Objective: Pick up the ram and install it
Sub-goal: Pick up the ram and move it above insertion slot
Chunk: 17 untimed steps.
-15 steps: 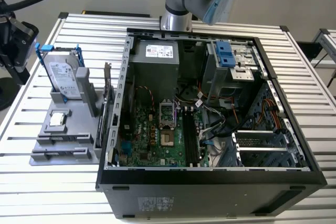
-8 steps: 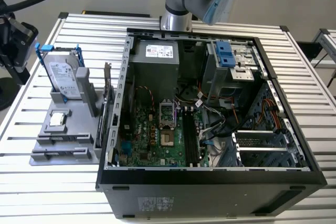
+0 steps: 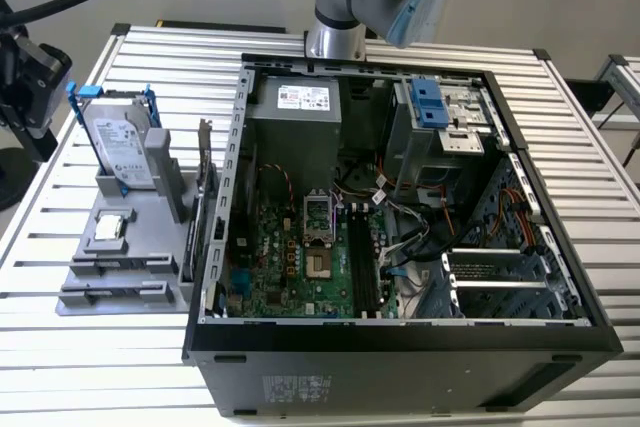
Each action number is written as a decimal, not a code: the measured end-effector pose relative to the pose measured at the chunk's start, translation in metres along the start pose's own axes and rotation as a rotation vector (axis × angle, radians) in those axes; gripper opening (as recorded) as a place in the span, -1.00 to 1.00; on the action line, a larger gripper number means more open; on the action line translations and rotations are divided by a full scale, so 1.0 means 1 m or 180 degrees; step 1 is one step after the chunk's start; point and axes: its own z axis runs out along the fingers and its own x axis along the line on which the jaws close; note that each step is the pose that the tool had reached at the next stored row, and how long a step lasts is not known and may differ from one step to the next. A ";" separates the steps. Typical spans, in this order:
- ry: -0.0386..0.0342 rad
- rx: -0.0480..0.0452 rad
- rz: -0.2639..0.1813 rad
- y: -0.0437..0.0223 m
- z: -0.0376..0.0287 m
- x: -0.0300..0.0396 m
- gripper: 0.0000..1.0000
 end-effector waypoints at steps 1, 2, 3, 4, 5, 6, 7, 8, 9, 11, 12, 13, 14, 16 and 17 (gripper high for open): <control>-0.0001 0.0000 0.0014 0.0000 0.0000 0.0000 -1.00; -0.0001 0.0000 0.0028 0.0000 0.0000 0.0001 -1.00; -0.0002 -0.0001 0.0043 0.0000 0.0000 0.0001 -1.00; -0.0003 -0.0001 0.0058 0.0000 0.0000 0.0001 -1.00; -0.0004 -0.0001 0.0072 0.0000 0.0000 0.0002 -1.00; -0.0005 -0.0002 0.0087 0.0000 0.0001 0.0002 -1.00; -0.0005 -0.0002 0.0102 0.0000 0.0000 0.0002 -1.00; -0.0006 -0.0002 0.0117 0.0000 0.0000 0.0002 -1.00; -0.0006 -0.0002 0.0130 0.0000 0.0000 0.0002 -1.00; -0.0008 -0.0003 0.0159 -0.0001 0.0000 0.0003 -1.00; -0.0009 -0.0003 0.0174 0.0000 0.0000 0.0003 -1.00; -0.0009 -0.0003 0.0188 -0.0001 0.0000 0.0003 -1.00; -0.0010 -0.0003 0.0202 0.0000 -0.0001 0.0004 -1.00; -0.0011 -0.0004 0.0232 -0.0001 0.0000 0.0004 -1.00; -0.0012 -0.0004 0.0247 -0.0001 0.0000 0.0005 -1.00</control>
